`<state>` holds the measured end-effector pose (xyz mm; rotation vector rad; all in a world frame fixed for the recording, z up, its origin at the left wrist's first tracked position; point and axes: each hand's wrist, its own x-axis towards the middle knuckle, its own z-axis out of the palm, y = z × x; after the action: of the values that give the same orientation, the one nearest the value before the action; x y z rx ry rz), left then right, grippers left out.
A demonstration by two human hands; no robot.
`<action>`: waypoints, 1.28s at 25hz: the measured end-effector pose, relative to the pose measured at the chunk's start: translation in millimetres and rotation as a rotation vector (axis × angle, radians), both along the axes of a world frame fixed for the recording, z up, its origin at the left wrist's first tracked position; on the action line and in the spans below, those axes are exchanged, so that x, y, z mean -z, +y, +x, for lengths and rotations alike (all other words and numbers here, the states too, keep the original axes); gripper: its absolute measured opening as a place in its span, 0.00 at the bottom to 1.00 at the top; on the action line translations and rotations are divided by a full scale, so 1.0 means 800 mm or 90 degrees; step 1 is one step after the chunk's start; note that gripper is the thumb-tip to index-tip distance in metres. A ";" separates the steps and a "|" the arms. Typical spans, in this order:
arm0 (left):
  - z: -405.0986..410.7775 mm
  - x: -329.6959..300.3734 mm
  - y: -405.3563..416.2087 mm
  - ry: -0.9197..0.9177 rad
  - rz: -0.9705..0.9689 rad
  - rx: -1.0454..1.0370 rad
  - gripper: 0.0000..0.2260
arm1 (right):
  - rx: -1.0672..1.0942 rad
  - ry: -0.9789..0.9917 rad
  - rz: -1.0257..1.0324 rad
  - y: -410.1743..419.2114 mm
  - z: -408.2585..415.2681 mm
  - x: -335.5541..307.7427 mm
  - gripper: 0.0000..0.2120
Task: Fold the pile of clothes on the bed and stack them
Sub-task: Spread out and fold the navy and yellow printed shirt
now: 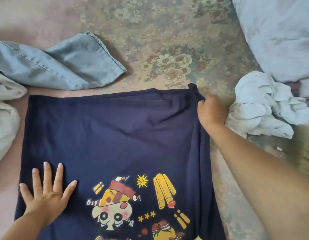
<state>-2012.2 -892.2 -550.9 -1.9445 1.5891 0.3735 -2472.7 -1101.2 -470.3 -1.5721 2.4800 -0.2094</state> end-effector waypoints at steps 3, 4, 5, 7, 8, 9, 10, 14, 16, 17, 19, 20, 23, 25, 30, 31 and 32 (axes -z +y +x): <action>0.014 0.013 0.002 0.025 0.061 0.005 0.46 | 0.040 -0.122 0.037 0.013 -0.062 0.006 0.10; 0.015 0.016 0.003 0.030 0.069 0.022 0.46 | 0.033 -0.175 0.057 0.011 -0.070 0.010 0.09; 0.013 0.015 0.002 0.024 0.063 0.032 0.46 | 0.038 -0.230 0.056 0.005 -0.071 0.011 0.09; 0.002 0.002 -0.003 0.002 0.030 -0.020 0.43 | 0.066 -0.325 0.022 -0.008 -0.063 0.011 0.12; -0.013 -0.010 -0.007 0.013 0.014 -0.059 0.41 | 0.072 -0.348 0.009 -0.014 -0.058 0.010 0.14; -0.027 -0.024 -0.011 0.015 0.006 -0.088 0.39 | 0.077 -0.366 0.000 -0.019 -0.054 0.009 0.15; -0.035 -0.030 -0.012 0.005 -0.026 -0.097 0.36 | 0.085 -0.380 -0.005 -0.023 -0.051 0.009 0.17; -0.040 -0.046 -0.019 0.061 -0.003 -0.100 0.38 | 0.114 -0.372 0.007 -0.027 -0.055 0.017 0.18; -0.041 -0.054 -0.020 0.082 -0.058 -0.029 0.40 | 0.098 -0.349 0.021 -0.028 -0.056 0.021 0.18; -0.051 -0.060 -0.031 0.100 -0.070 0.011 0.36 | 0.099 -0.352 0.020 -0.029 -0.055 0.021 0.17; -0.089 -0.065 -0.075 0.161 -0.130 0.140 0.31 | 0.109 -0.369 0.009 -0.034 -0.052 0.016 0.18; -0.118 -0.069 -0.107 0.200 -0.160 0.208 0.30 | 0.119 -0.379 0.010 -0.033 -0.049 0.012 0.18; -0.224 -0.074 -0.209 0.297 -0.201 0.326 0.30 | 0.152 -0.416 0.021 -0.034 -0.049 0.001 0.16; -0.280 -0.077 -0.264 0.315 -0.228 0.393 0.26 | 0.168 -0.444 0.032 -0.034 -0.048 -0.003 0.15; -0.318 -0.078 -0.330 0.227 -0.176 0.348 0.18 | 0.239 -0.576 0.021 -0.048 -0.052 0.005 0.16; -0.315 -0.077 -0.332 0.221 -0.161 0.338 0.19 | 0.252 -0.578 0.031 -0.049 -0.057 0.007 0.15; -0.310 -0.078 -0.331 0.233 -0.163 0.351 0.19 | 0.266 -0.588 0.033 -0.049 -0.061 0.009 0.13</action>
<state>-2259.9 -1157.1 -488.5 -1.5697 2.4257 0.3142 -2521.8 -1140.6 -477.2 -0.6483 1.9659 -0.7287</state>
